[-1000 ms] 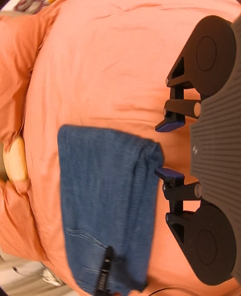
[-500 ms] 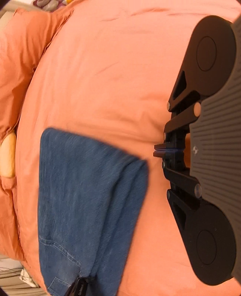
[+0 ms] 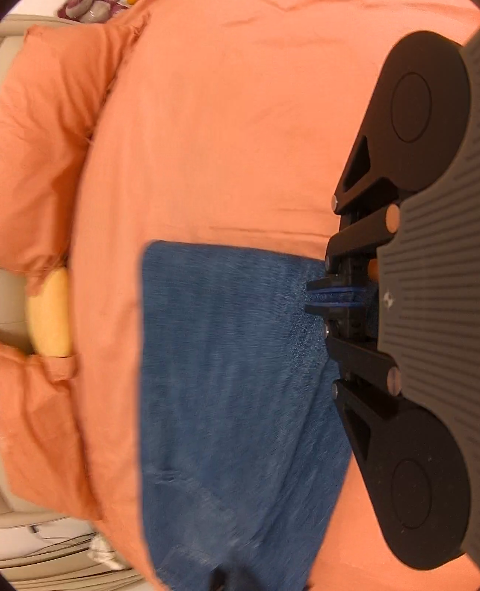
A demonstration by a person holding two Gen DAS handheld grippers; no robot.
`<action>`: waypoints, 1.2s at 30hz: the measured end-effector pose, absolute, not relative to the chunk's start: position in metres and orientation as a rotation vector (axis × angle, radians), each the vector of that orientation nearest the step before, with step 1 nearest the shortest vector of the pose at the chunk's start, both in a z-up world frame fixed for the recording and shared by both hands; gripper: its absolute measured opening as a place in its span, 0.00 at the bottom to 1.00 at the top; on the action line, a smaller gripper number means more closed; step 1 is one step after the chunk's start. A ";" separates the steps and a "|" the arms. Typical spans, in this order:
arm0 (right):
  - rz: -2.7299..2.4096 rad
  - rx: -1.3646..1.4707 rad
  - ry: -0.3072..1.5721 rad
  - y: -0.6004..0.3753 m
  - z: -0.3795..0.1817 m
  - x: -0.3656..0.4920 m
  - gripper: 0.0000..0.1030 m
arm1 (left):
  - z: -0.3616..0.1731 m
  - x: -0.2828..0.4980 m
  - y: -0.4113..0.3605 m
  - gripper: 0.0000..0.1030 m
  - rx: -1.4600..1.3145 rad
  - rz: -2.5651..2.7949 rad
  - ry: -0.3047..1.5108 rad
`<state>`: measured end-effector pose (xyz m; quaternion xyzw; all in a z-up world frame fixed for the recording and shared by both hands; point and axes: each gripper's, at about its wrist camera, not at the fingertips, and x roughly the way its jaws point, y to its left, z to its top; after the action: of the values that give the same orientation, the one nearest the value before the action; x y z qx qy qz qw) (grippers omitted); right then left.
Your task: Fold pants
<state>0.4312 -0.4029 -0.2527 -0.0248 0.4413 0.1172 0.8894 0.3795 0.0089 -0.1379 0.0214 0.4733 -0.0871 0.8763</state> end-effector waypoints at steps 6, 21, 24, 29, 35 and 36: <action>0.230 -0.144 0.993 -0.387 -0.236 0.441 0.01 | -0.131 0.364 0.049 0.37 0.045 0.013 0.920; 0.493 -0.516 0.894 -0.218 -0.192 0.453 0.26 | -0.145 0.310 0.210 0.74 -0.587 0.311 0.787; 0.517 -0.628 0.890 -0.181 -0.194 0.463 0.29 | -0.154 0.304 0.236 0.83 -0.714 0.319 0.760; 0.520 -0.703 0.925 -0.147 -0.203 0.483 0.29 | -0.178 0.303 0.269 0.84 -0.957 0.306 0.714; 0.582 -0.807 1.010 -0.127 -0.230 0.498 0.30 | -0.208 0.321 0.279 0.90 -1.070 0.266 0.698; 0.589 -0.822 1.012 -0.126 -0.233 0.499 0.30 | -0.213 0.325 0.278 0.90 -1.068 0.257 0.699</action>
<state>0.4993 -0.1255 -0.2332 -0.3769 0.4639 0.2701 0.7549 0.3253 0.2784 -0.2126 -0.4969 0.3254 0.1196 0.7955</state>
